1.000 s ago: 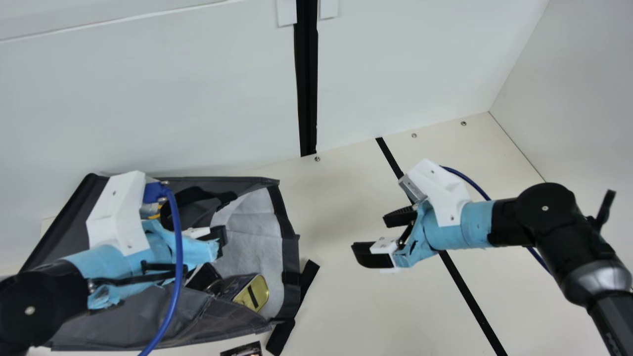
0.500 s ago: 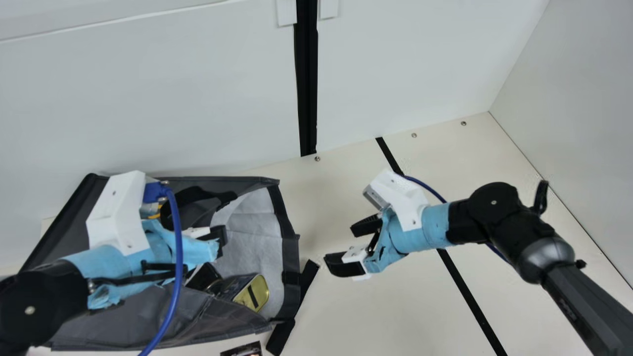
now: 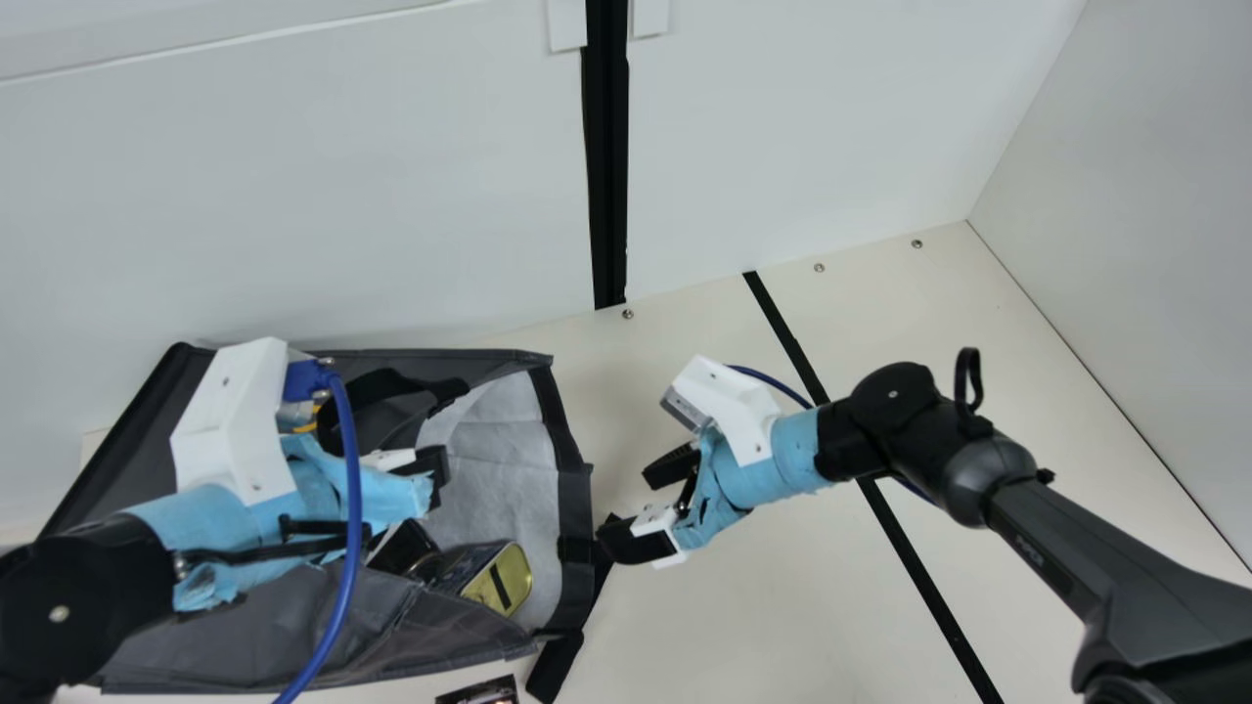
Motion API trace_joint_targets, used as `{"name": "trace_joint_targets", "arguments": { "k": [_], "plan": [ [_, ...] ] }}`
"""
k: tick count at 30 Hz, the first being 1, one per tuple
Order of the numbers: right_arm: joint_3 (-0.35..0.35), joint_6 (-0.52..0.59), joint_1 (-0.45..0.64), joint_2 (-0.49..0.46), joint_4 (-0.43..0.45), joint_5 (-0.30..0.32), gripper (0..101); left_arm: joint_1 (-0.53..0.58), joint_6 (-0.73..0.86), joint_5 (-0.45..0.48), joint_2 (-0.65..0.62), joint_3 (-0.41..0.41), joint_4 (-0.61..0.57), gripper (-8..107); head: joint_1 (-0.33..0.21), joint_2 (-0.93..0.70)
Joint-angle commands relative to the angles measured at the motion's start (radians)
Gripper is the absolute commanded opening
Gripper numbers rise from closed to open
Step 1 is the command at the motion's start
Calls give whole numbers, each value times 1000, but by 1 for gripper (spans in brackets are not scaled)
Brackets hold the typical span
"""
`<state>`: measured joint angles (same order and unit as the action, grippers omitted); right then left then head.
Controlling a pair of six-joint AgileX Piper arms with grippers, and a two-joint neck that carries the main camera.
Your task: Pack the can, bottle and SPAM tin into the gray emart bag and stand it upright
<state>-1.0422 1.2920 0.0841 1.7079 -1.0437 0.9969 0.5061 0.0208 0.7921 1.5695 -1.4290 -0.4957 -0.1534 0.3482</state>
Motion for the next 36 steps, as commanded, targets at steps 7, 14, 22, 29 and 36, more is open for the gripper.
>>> {"name": "trace_joint_targets", "arguments": {
  "k": [7, 14, 22, 29, 36],
  "plan": [
    [-48, 28, -40, 90, -56, 6, 95, 0, 0, 0, 0, 0, 0, -8, -21, 1],
    [-92, 46, -65, 164, -105, 11, 95, 0, 0, 0, 0, 0, 0, -8, -21, 1],
    [-130, 60, -98, 236, -155, 11, 95, 0, 0, 0, 0, 0, 0, -8, -21, 1],
    [-145, 69, -134, 276, -196, 7, 95, 0, 0, 0, 0, 0, 0, -8, -21, 1],
    [-145, 79, -155, 301, -234, 11, 68, 0, 0, 0, 0, 0, 0, -8, -21, 1]
  ]
}}
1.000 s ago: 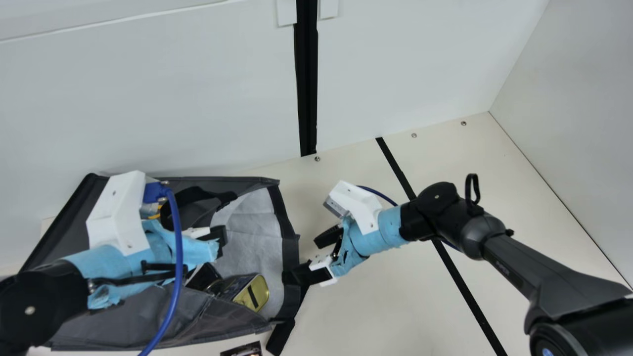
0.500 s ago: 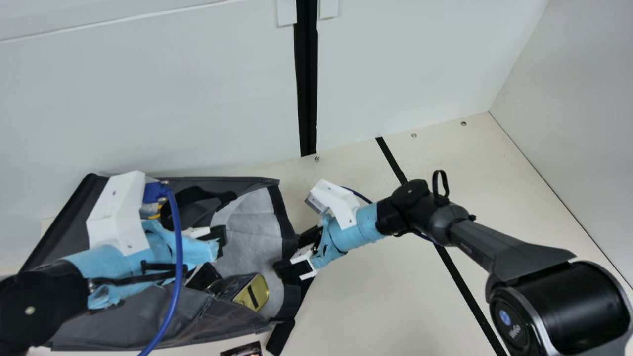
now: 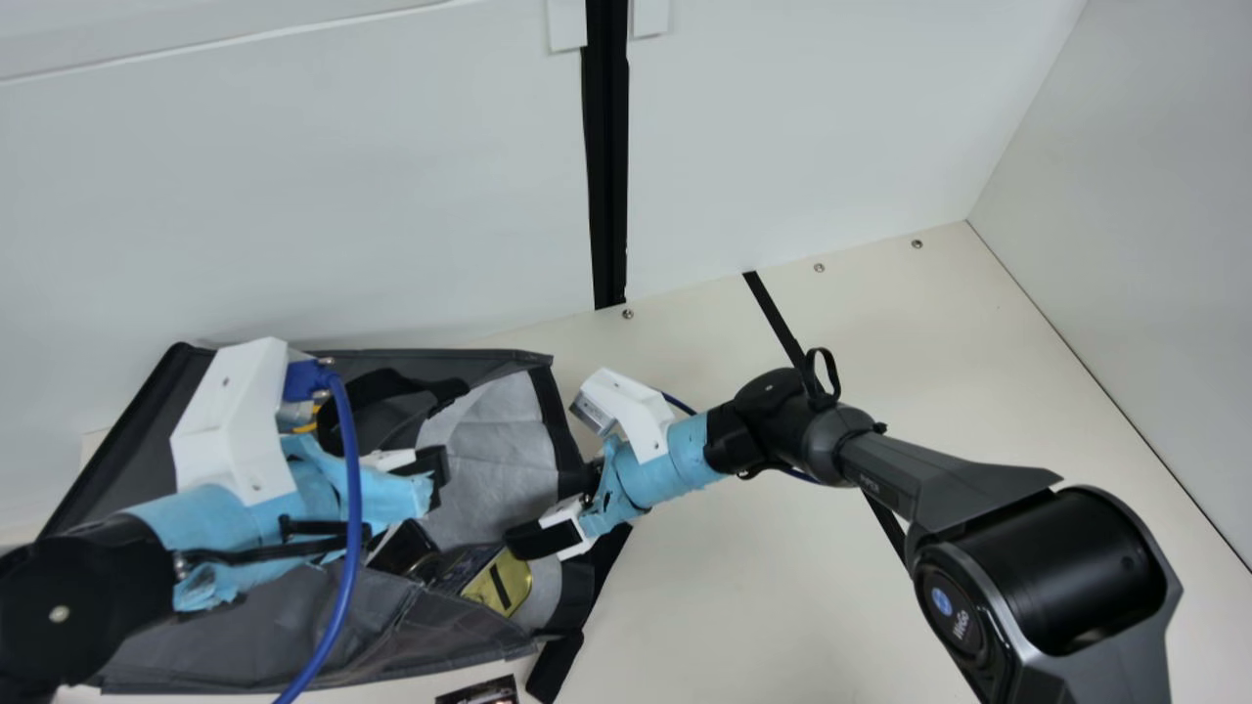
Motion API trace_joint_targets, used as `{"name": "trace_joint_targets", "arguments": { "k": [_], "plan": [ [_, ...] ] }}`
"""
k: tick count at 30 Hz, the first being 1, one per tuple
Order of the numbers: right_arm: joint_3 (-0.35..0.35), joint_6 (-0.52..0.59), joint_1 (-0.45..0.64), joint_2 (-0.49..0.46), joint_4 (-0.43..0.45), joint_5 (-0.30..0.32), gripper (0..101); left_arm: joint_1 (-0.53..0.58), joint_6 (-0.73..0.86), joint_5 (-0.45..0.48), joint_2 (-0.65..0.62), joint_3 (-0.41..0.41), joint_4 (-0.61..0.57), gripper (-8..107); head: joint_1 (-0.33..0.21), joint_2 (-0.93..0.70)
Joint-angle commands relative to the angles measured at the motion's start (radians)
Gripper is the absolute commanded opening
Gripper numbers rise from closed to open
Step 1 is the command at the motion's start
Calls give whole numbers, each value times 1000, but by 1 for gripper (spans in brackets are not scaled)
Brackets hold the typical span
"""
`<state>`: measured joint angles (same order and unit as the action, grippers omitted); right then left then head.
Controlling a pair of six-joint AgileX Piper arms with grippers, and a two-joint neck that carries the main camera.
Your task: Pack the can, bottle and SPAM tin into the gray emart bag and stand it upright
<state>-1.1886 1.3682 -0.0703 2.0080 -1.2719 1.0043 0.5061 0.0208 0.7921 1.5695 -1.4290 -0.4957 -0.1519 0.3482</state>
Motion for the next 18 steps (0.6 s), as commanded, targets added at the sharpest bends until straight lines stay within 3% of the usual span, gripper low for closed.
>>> {"name": "trace_joint_targets", "arguments": {
  "k": [1, 10, 18],
  "plan": [
    [2, 4, -2, 3, -10, 5, 62, 0, 0, 0, 0, 0, 0, -8, -23, 1],
    [22, 16, 1, 7, -37, 35, 1, 0, 0, 0, 0, 0, 0, -8, -23, 1],
    [64, 1, 28, -16, -66, 91, 0, 0, 0, 0, 0, 0, 0, -8, -23, 1]
  ]
}}
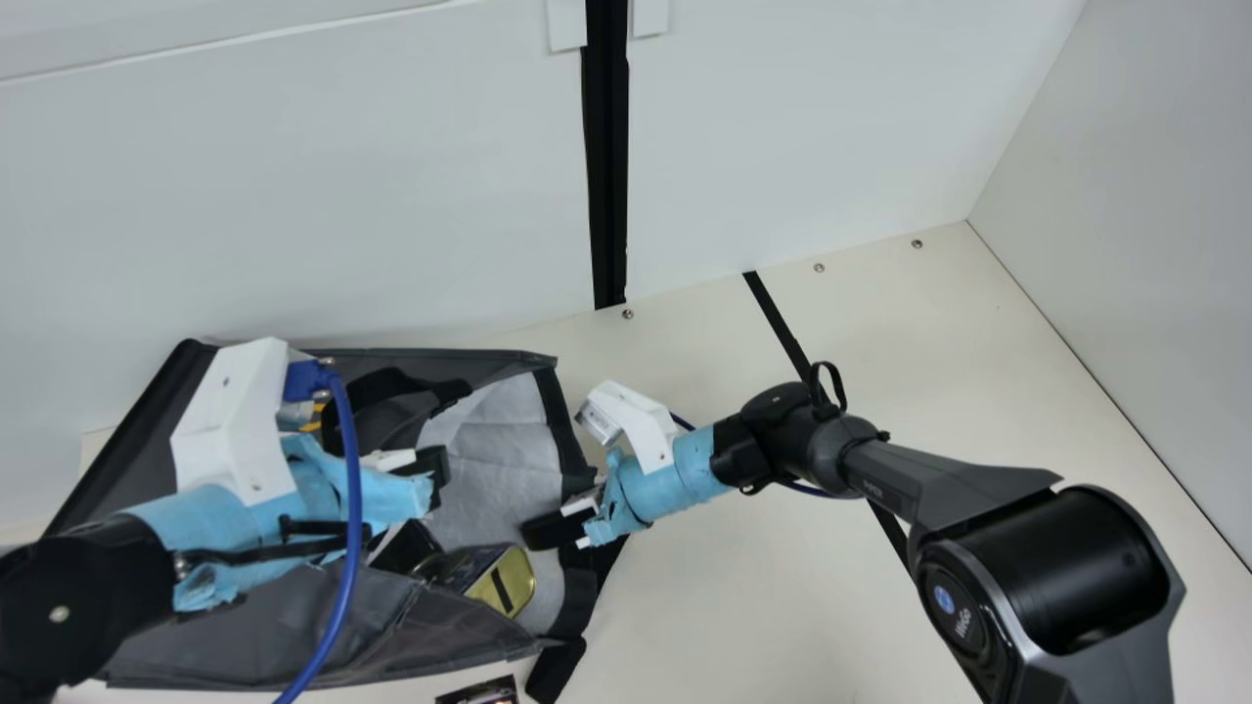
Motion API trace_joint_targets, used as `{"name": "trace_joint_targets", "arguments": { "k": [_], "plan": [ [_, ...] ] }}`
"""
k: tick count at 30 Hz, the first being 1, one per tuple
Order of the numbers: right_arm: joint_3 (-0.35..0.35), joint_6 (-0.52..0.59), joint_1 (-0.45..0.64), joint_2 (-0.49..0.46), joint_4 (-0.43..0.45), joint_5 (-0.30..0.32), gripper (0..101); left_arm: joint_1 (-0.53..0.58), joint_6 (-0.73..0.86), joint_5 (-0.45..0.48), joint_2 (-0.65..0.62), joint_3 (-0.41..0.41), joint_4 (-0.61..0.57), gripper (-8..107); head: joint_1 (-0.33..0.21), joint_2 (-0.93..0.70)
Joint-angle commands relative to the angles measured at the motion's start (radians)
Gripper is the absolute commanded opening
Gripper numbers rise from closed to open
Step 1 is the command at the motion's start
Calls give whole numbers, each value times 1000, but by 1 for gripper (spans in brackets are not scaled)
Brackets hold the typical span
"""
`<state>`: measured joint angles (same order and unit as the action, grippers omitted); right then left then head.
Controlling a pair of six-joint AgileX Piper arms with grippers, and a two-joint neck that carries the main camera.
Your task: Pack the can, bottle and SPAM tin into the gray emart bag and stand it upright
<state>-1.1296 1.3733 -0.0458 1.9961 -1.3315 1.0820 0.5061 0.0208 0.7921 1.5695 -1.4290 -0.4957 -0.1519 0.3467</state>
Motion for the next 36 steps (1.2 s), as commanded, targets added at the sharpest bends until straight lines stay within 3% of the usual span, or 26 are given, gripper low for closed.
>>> {"name": "trace_joint_targets", "arguments": {
  "k": [1, 12, 26, 36],
  "plan": [
    [11, -8, 9, -9, -10, 23, 0, 0, 0, 0, 0, 0, 0, -8, -23, 2],
    [72, -47, 80, -93, -28, 138, 0, 1, -2, 0, -25, 24, 2, -8, -23, 2],
    [159, -100, 24, -239, -159, 138, 0, 44, 4, -52, -6, -44, -8, -8, -23, 2],
    [182, -203, 13, -384, -236, 138, 0, 90, -67, -74, -32, -98, 71, -8, -23, 2]
  ]
}}
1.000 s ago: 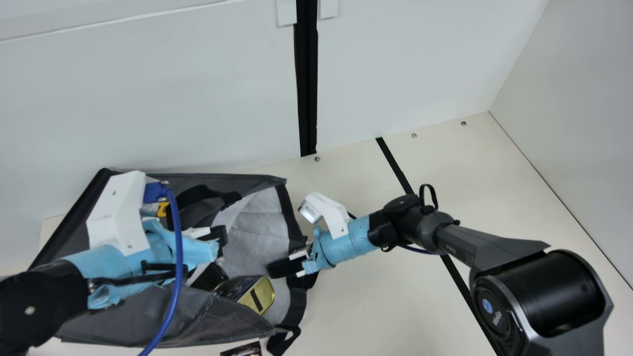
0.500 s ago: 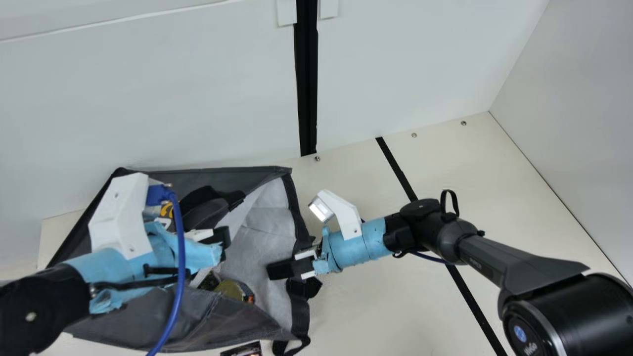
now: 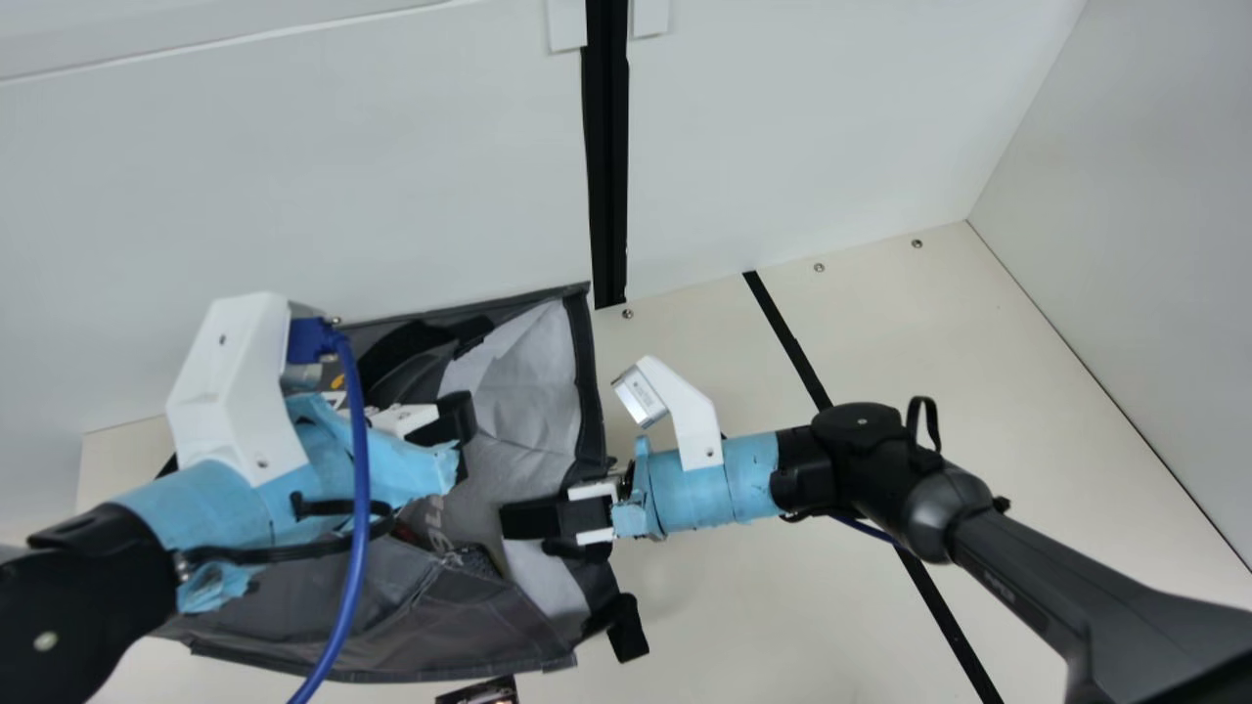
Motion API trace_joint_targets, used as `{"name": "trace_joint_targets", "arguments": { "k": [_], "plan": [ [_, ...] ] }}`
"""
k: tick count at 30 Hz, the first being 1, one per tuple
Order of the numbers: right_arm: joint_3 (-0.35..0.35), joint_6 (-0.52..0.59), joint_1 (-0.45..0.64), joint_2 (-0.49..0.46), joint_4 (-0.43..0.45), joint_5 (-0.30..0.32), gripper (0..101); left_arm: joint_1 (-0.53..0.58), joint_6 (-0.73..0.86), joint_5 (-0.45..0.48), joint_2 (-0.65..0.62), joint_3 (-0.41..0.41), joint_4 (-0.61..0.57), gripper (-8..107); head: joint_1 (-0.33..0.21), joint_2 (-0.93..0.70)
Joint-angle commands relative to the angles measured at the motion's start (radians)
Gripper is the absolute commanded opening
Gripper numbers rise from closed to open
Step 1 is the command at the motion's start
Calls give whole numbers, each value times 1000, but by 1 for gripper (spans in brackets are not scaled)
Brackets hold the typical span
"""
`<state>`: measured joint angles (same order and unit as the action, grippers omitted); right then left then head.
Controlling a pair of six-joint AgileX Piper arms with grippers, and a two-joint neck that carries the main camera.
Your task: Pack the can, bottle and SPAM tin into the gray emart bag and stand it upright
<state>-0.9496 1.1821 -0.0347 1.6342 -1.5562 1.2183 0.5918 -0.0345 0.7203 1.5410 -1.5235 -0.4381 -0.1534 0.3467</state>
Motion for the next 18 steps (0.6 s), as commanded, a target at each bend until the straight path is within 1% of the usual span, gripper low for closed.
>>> {"name": "trace_joint_targets", "arguments": {
  "k": [1, 9, 18],
  "plan": [
    [4, -23, 3, -37, -18, 2, 0, 7, -18, -3, -9, -5, 21, -8, -21, 2],
    [14, -100, 31, -150, -47, 2, 0, 28, -66, 0, -58, -6, 82, -8, -21, 2],
    [15, -188, 84, -285, -60, 2, 0, 26, -59, 35, -125, 1, 108, -8, -21, 2]
  ]
}}
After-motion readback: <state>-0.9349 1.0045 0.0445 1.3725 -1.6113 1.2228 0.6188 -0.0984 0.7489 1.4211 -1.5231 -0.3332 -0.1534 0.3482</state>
